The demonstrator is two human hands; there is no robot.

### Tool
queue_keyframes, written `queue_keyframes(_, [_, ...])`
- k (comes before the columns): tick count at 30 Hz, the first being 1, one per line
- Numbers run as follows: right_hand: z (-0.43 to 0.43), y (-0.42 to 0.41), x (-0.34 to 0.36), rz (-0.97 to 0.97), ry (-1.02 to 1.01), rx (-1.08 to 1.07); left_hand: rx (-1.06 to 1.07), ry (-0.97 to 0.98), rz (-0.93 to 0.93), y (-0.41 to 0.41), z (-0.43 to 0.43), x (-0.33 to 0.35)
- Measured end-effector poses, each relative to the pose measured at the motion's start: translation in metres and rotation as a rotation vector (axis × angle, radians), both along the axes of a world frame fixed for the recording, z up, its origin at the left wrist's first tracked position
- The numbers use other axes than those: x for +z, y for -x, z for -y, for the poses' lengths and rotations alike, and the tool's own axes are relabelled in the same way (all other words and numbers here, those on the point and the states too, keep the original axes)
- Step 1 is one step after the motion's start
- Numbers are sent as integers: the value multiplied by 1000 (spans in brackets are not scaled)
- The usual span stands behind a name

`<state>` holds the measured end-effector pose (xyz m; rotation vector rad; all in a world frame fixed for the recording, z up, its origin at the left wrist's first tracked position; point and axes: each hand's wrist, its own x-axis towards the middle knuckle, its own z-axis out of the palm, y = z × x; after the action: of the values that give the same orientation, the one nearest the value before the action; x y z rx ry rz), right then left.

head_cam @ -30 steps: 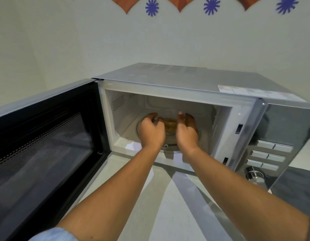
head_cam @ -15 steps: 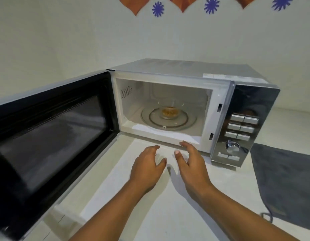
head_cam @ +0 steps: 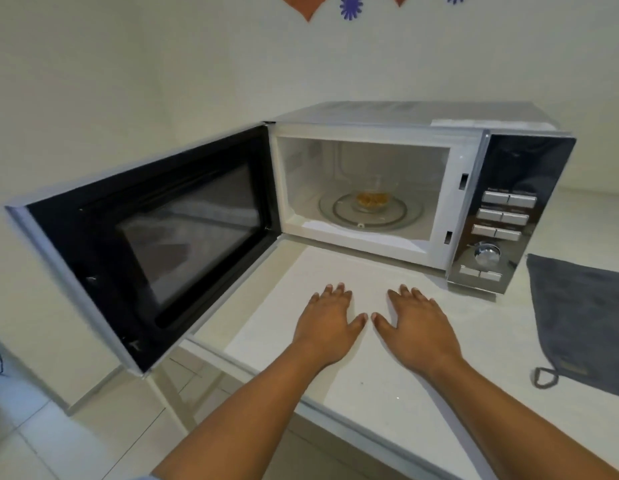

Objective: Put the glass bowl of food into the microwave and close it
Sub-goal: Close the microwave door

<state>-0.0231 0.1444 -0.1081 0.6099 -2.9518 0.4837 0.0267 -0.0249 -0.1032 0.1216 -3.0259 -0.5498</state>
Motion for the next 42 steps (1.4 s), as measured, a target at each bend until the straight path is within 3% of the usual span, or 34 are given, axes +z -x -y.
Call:
queue_keyframes(4, [-4, 0, 1, 5, 9, -19, -42, -152, 16, -33, 3, 26])
queue_keyframes(6, [-5, 2, 1, 12, -3, -16, -64, -128, -78, -64, 14, 52])
queue_keyframes(9, [2, 1, 1, 15, -30, -27, -93, -128, -415, -122, 50, 96])
queue_keyframes(13, [4, 2, 3, 30, -26, -84, -168, -137, -1048, -195, 110, 153])
queue_keyframes(16, [8, 3, 1, 46, -11, -123, -108, -115, -1292, -224, 162, 177])
queue_keyframes(18, [10, 3, 1, 46, -11, -147, 13, -200, -1287, -227, 190, 180])
queue_keyframes(22, [17, -8, 4, 20, -35, -172, 170, -468, -996, -218, 226, 176])
queue_keyframes(24, [20, -17, 6, 4, -13, -206, 135, -467, -941, -213, 230, 171])
queue_keyframes(29, [24, -33, 8, 7, 98, -250, 34, -496, -1045, -203, 220, 167])
queue_keyframes(33, [16, -52, 24, -27, 367, -257, -202, -453, -1015, -185, 186, 174])
queue_keyframes(37, [0, -52, 81, -277, 435, -220, -408, -398, -909, -147, 160, 192])
queue_keyframes(42, [-43, -27, 172, -568, 497, -180, -427, -290, -719, -73, 121, 193])
